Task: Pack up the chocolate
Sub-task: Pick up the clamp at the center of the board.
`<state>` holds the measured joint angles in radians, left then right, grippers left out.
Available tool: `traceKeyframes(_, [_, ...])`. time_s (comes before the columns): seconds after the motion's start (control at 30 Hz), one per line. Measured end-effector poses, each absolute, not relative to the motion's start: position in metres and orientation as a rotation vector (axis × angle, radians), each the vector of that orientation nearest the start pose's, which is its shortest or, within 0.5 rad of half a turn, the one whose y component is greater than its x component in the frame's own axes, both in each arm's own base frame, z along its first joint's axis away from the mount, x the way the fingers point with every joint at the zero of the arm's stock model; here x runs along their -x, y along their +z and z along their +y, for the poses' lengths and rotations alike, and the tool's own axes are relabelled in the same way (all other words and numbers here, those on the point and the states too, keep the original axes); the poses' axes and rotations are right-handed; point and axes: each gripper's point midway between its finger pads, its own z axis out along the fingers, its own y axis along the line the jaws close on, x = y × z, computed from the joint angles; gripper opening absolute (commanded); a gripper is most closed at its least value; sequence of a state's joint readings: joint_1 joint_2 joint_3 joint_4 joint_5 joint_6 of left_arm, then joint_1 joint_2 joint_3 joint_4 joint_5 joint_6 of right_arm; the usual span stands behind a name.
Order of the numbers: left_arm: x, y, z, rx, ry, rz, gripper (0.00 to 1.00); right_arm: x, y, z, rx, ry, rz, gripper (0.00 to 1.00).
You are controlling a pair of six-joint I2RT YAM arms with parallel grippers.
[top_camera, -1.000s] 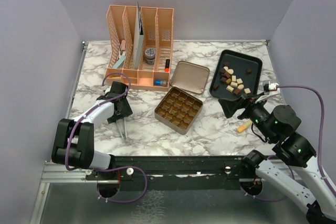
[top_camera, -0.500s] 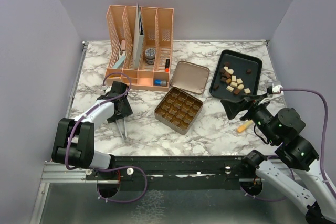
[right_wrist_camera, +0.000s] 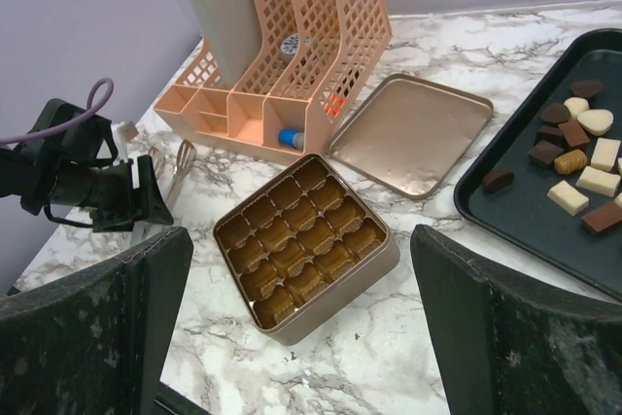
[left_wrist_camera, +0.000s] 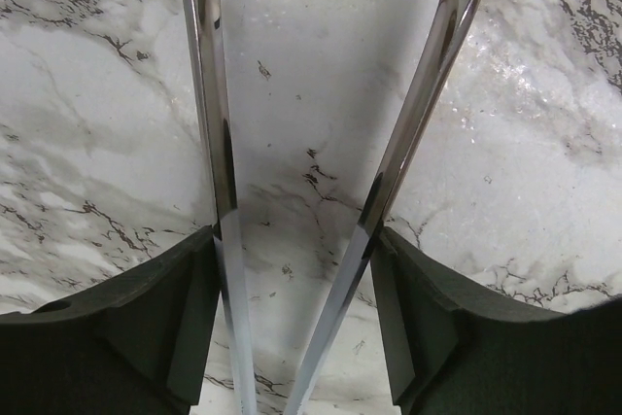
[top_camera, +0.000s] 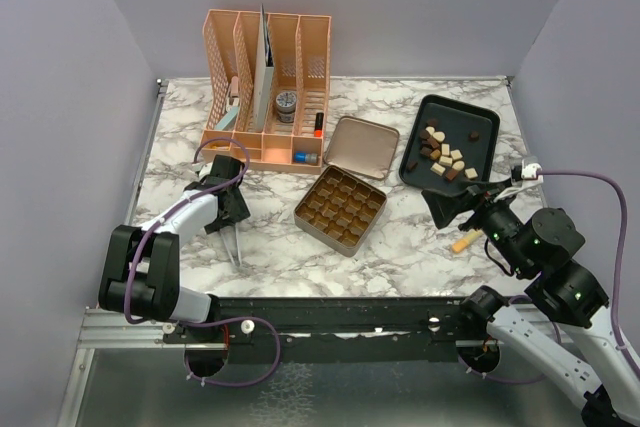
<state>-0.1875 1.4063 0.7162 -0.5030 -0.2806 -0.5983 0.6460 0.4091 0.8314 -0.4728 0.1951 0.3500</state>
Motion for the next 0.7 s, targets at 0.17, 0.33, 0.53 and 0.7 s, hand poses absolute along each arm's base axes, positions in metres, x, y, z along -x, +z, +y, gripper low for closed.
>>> traceKeyframes(0.17, [-0.264, 0.021, -0.024, 0.619, 0.150, 2.610, 0.63, -0.190, 0.322, 0.118, 0.091, 0.606, 1.653, 1.00])
traceKeyframes(0.33, [-0.263, 0.027, -0.024, 0.617, 0.143, 2.603, 0.60, -0.190, 0.322, 0.118, 0.091, 0.607, 1.653, 1.00])
traceKeyframes(0.53, [-0.272, 0.064, -0.025, 0.602, 0.098, 2.530, 0.57, -0.190, 0.322, 0.119, 0.084, 0.613, 1.655, 1.00])
traceKeyframes(0.7, [-0.281, 0.101, -0.028, 0.560, 0.051, 2.464, 0.56, -0.191, 0.321, 0.120, 0.069, 0.626, 1.662, 0.99])
